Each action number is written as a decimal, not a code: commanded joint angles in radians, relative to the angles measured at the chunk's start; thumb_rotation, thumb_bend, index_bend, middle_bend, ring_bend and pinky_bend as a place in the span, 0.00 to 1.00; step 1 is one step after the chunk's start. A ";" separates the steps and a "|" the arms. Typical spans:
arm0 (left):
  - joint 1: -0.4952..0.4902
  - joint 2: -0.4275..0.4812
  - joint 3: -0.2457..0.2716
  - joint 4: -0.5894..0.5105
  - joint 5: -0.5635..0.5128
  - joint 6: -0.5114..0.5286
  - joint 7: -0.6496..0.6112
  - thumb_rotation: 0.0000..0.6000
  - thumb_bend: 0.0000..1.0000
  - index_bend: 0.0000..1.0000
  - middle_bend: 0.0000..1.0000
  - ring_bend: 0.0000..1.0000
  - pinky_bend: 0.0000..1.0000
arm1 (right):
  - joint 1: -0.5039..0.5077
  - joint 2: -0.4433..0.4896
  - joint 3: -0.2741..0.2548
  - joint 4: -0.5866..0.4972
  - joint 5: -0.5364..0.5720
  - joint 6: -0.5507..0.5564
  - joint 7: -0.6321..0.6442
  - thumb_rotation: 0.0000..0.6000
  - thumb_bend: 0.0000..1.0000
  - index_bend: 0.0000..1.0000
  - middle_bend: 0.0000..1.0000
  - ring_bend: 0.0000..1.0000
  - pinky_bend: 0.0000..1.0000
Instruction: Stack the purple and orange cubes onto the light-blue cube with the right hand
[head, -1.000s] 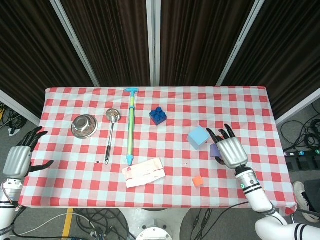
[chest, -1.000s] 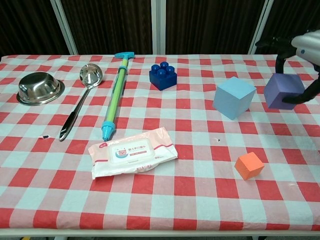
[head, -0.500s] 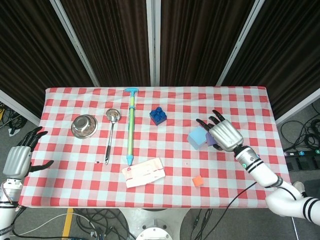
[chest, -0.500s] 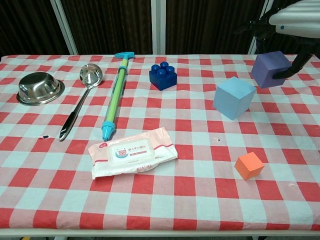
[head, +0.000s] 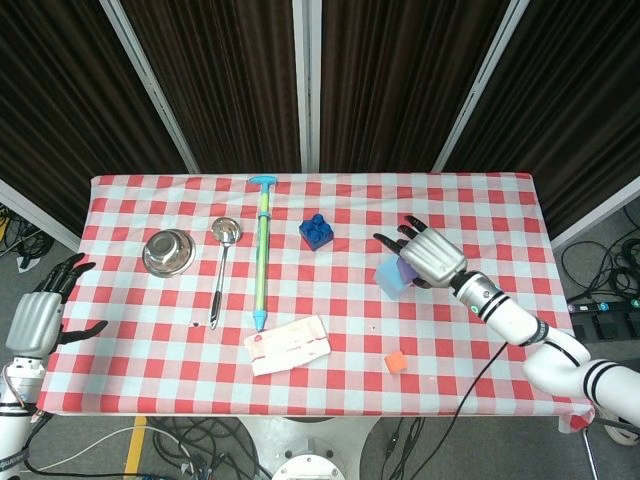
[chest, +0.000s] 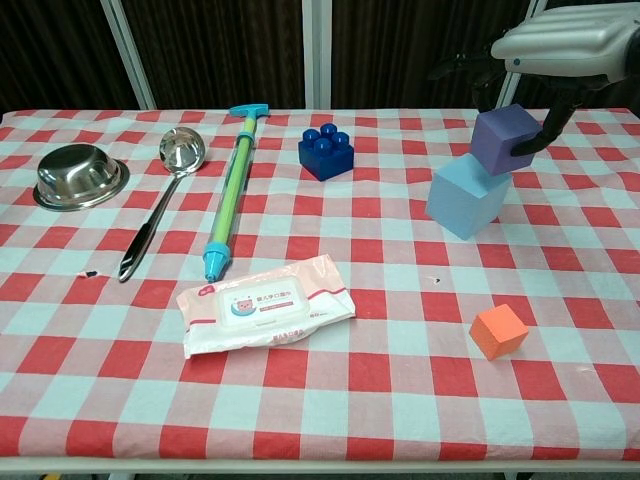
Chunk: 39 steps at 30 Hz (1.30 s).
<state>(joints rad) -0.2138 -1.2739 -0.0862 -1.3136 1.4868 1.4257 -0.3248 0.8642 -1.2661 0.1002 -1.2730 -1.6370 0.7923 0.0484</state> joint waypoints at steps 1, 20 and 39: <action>0.000 0.000 0.000 0.000 0.000 0.000 0.000 1.00 0.06 0.22 0.20 0.14 0.31 | 0.025 -0.022 -0.016 0.036 -0.020 -0.003 0.035 1.00 0.13 0.02 0.48 0.17 0.11; 0.000 0.000 0.000 0.000 0.000 0.000 0.000 1.00 0.06 0.22 0.20 0.14 0.31 | 0.084 -0.067 -0.068 0.132 -0.033 -0.017 0.108 1.00 0.12 0.02 0.47 0.17 0.12; 0.000 0.000 0.000 0.000 0.000 0.000 0.000 1.00 0.06 0.22 0.20 0.14 0.31 | 0.117 -0.099 -0.106 0.192 -0.047 -0.007 0.166 1.00 0.12 0.02 0.46 0.17 0.12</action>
<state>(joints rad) -0.2138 -1.2739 -0.0862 -1.3136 1.4868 1.4257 -0.3248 0.9790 -1.3624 -0.0030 -1.0840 -1.6820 0.7843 0.2110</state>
